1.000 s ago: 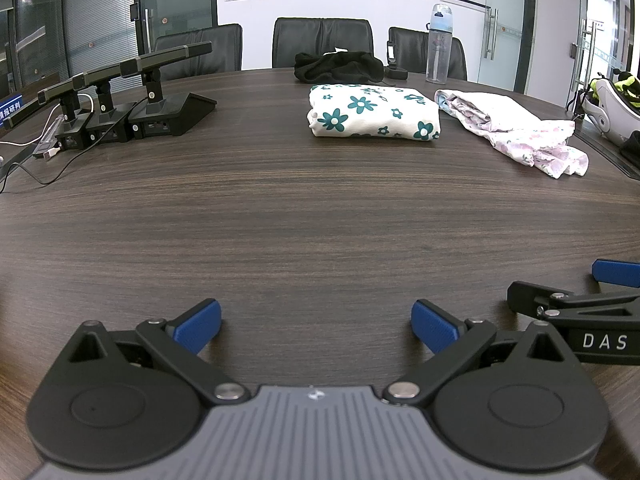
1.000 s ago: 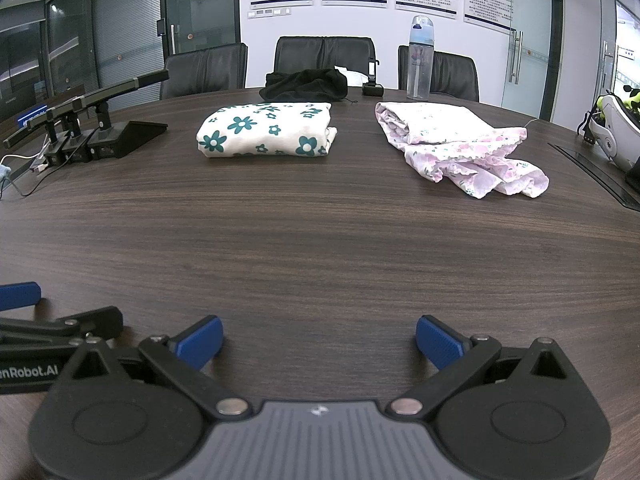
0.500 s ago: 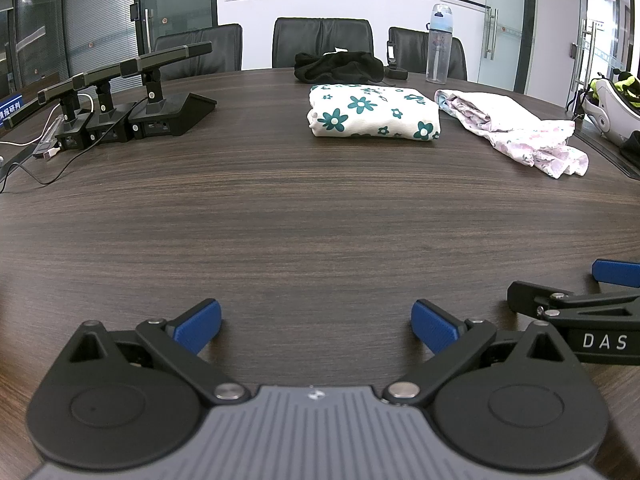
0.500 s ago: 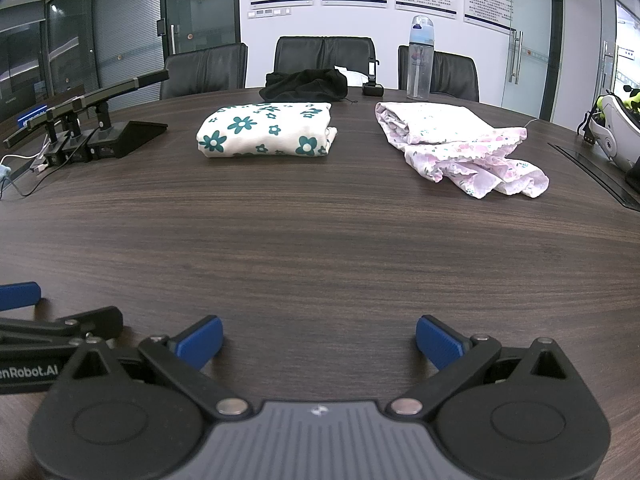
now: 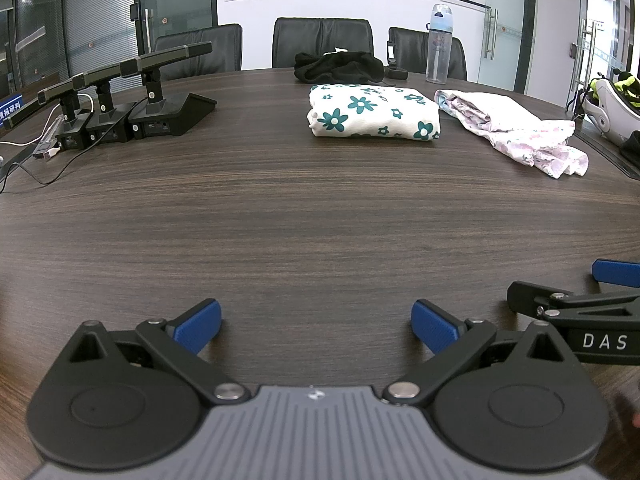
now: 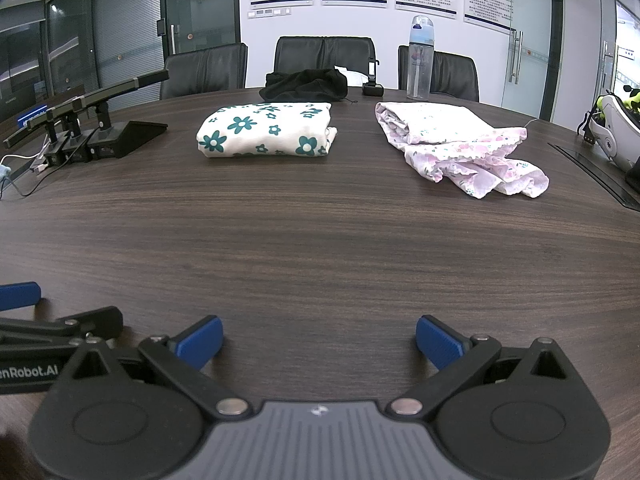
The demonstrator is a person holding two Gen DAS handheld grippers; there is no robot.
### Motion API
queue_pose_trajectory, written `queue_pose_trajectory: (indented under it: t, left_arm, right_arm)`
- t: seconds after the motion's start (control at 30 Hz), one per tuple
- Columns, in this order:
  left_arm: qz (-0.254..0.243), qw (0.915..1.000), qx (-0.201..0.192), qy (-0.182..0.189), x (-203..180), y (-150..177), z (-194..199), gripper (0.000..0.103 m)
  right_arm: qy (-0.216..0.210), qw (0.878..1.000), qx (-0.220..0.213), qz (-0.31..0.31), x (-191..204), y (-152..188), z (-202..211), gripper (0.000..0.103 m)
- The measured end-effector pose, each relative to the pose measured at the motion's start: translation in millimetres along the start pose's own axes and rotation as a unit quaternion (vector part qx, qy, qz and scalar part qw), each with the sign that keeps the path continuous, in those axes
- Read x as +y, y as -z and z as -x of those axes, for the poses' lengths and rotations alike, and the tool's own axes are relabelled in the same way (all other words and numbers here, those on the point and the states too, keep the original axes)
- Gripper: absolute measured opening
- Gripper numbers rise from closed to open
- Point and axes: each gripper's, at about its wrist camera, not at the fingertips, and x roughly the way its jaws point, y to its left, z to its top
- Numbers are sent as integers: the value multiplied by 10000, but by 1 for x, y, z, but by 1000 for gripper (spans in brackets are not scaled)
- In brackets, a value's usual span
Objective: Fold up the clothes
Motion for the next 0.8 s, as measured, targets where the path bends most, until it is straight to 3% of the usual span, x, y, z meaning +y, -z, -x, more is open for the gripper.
queue_pose_trajectory:
  t: [0.47, 0.53, 0.6, 0.7, 0.77, 0.8]
  left_arm:
    - [28, 10000, -1, -50, -3, 0, -1, 103]
    - [-67, 9999, 13, 153, -8, -4, -3, 103]
    - [86, 9992, -12, 391, -14, -18, -4, 103]
    - [432, 9919, -601, 1037, -35, -59, 2, 103]
    - [414, 9854, -923, 1370, -63, -94, -7, 103]
    - [349, 9845, -803, 1518, -80, -111, -21, 103]
  right_arm:
    - [-70, 9999, 62, 40, -1, -2, 1, 103]
    - [-77, 10000, 22, 33, -13, -7, 9, 102]
    - [54, 9995, -314, -57, -30, -15, 22, 102]
    - [215, 9929, -1099, -392, -78, -42, 37, 103]
    - [174, 9903, -1178, -716, -119, -72, 22, 103]
    - [153, 9886, -1217, -878, -140, -87, 14, 103]
